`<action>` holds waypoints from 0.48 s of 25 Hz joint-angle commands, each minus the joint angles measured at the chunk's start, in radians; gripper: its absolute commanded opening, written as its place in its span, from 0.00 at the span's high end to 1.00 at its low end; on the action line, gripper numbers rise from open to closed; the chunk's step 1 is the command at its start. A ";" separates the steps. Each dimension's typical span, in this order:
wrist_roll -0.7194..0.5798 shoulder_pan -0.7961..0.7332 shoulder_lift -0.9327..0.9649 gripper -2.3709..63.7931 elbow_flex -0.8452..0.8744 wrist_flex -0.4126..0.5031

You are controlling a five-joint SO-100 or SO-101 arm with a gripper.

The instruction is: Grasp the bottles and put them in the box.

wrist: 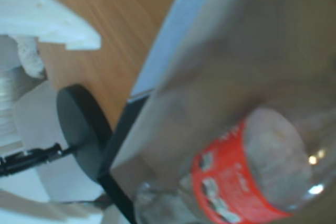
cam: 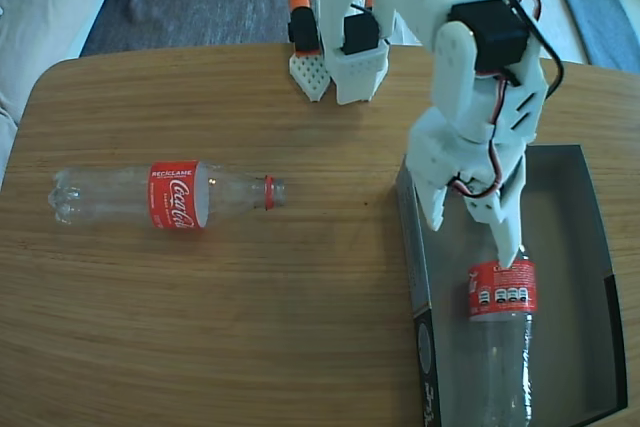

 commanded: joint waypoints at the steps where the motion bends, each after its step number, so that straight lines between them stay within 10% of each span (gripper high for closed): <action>1: 0.005 0.031 0.035 0.40 -0.081 0.029; 12: 0.284 0.189 0.035 0.40 -0.133 0.158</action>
